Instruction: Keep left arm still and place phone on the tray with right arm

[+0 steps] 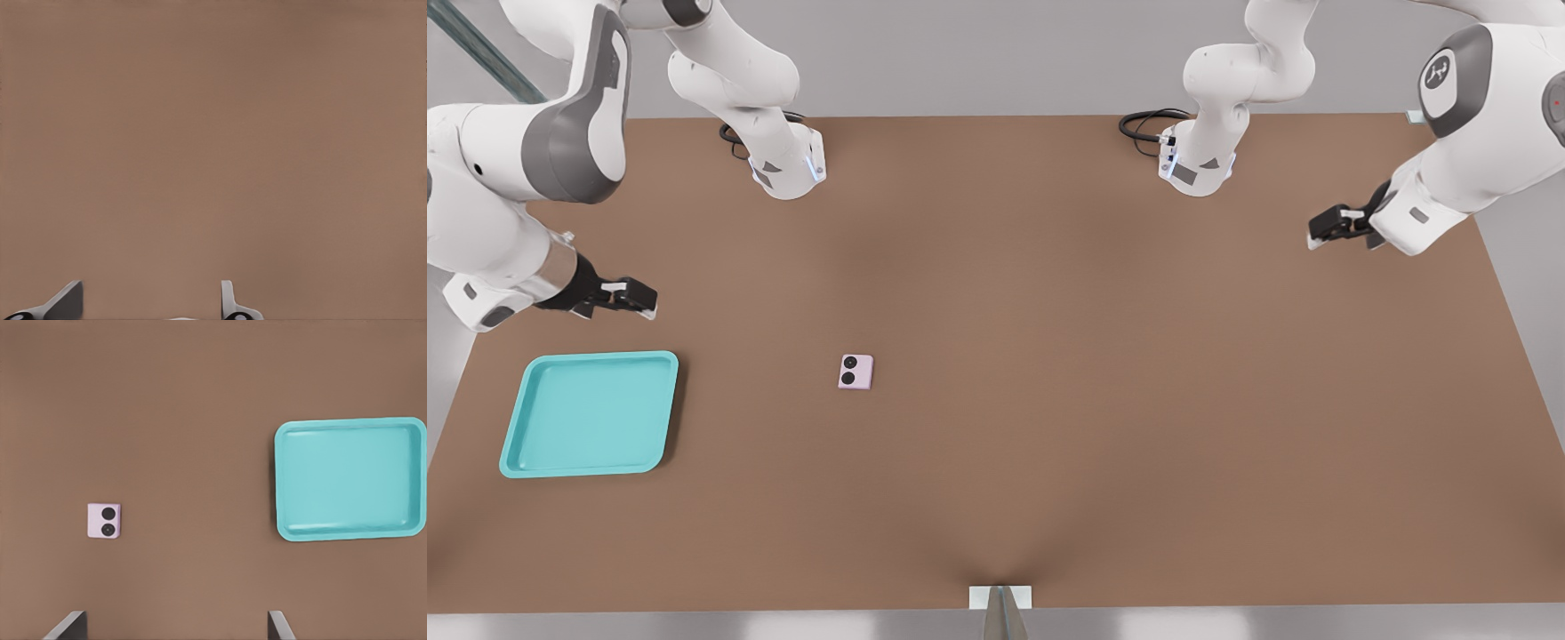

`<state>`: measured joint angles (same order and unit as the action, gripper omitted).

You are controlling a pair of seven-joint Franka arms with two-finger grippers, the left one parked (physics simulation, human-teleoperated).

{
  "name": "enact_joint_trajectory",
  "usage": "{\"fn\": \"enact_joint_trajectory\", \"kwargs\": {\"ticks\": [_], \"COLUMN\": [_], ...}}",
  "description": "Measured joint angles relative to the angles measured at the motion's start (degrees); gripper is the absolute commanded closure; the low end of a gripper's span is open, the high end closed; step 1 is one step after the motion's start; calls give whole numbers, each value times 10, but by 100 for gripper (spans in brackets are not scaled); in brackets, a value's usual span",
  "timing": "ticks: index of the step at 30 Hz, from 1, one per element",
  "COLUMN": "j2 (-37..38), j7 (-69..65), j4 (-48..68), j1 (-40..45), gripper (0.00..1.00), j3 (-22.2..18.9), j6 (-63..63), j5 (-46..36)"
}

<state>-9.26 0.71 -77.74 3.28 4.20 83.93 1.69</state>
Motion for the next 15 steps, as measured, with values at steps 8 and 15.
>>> {"fn": "enact_joint_trajectory", "kwargs": {"ticks": [8,15], "j2": [-188,-157], "j7": [19,123], "j4": [33,-175], "j1": [-48,-114], "gripper": [0,0], "j3": [89,95], "j6": [110,304], "j5": [34,75]}}
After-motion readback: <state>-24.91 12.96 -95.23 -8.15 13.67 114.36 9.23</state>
